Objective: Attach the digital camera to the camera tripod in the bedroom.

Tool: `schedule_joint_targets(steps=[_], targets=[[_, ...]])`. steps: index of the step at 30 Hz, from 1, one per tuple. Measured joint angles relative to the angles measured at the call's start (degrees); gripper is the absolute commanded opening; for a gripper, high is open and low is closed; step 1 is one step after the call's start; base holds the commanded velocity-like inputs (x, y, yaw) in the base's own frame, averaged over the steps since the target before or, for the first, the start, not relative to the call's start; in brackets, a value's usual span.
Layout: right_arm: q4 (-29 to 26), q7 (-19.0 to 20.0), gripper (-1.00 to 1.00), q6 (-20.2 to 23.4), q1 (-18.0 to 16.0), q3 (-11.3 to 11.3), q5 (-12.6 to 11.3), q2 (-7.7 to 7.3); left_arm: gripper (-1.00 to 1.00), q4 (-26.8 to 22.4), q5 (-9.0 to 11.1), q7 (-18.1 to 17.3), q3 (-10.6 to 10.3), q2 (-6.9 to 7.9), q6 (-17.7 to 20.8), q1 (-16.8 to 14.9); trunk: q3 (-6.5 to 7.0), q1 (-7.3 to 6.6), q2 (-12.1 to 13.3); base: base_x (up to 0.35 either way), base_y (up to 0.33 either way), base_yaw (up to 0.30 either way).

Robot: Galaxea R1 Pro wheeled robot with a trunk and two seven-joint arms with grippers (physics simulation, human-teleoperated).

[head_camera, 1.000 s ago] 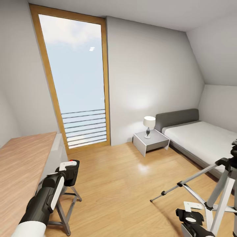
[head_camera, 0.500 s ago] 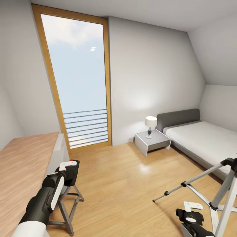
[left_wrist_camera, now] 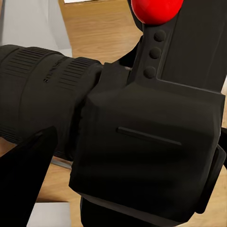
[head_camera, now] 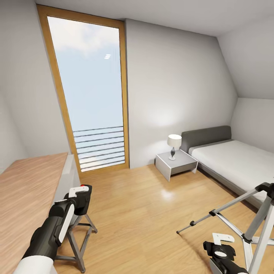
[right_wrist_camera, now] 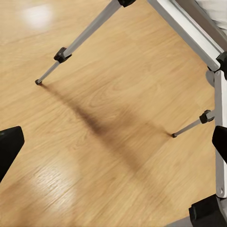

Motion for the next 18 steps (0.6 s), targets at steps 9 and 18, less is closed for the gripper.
schedule_joint_targets(steps=[9, 18], targets=[[0.0, 0.0, 1.0, 0.0, 0.0, 0.0, 0.0, 0.0, -1.0, 0.01, -0.01, 0.0, 0.05, 0.0, -0.07, 0.0, 0.0, -0.01, -0.01, 0.021, 0.0, 0.0], [0.01, 0.04, 1.0, 0.03, 0.0, 0.0, 0.0, 0.0, -1.0, 0.48, -0.09, 0.01, 0.21, 0.12, 0.06, 0.0, 0.0, -0.03, -0.01, 0.267, 0.0, 0.0]])
